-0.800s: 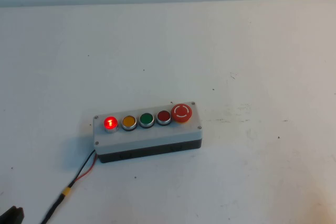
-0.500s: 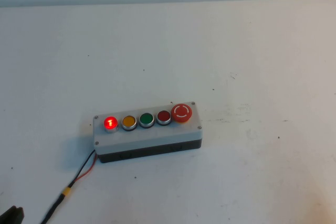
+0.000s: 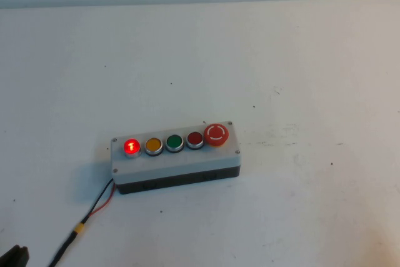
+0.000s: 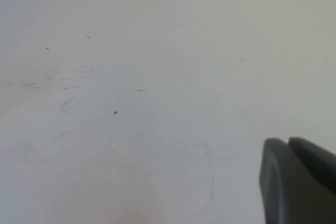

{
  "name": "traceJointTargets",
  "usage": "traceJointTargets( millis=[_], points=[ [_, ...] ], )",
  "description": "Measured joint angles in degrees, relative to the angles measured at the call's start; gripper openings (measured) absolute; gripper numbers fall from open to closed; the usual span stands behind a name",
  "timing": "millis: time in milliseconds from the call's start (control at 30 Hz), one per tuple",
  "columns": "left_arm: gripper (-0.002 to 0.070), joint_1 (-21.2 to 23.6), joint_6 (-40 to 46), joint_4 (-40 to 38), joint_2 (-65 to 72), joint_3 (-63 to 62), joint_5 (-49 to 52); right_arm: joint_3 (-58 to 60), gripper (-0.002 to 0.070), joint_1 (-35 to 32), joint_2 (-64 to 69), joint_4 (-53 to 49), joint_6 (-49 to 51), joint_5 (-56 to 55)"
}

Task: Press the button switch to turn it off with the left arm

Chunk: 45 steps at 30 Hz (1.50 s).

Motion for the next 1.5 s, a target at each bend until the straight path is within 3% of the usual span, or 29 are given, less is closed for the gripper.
traceJointTargets(
  millis=[233, 467, 700, 833, 1200, 1400, 1500],
  points=[
    [-0.0002, 0.0, -0.4, -8.6, 0.0, 0.0, -3.3, 0.0, -0.0016, 0.0, 0.0, 0.0, 0.0, 0.0],
    [-0.0002, 0.0, -2.0, -35.0, 0.0, 0.0, -14.4, 0.0, -0.0016, 0.0, 0.0, 0.0, 0.0, 0.0],
    [-0.0002, 0.0, -1.5, -41.3, 0.3, -0.6, -18.3, 0.0, -0.0016, 0.0, 0.0, 0.0, 0.0, 0.0],
    [-0.0002, 0.0, -1.1, -38.9, 7.6, -8.8, -9.0, 0.0, -0.0016, 0.0, 0.0, 0.0, 0.0, 0.0],
    [-0.0002, 0.0, 1.6, -17.9, 45.5, -43.3, 29.0, 0.0, -0.0016, 0.0, 0.0, 0.0, 0.0, 0.0],
    [-0.0002, 0.0, 5.0, -14.2, 63.4, -54.5, 35.1, 0.0, -0.0016, 0.0, 0.0, 0.0, 0.0, 0.0],
    [-0.0002, -2.1, 6.4, -12.9, 70.5, -59.6, 35.7, 0.0, -0.0016, 0.0, 0.0, 0.0, 0.0, 0.0]
  ],
)
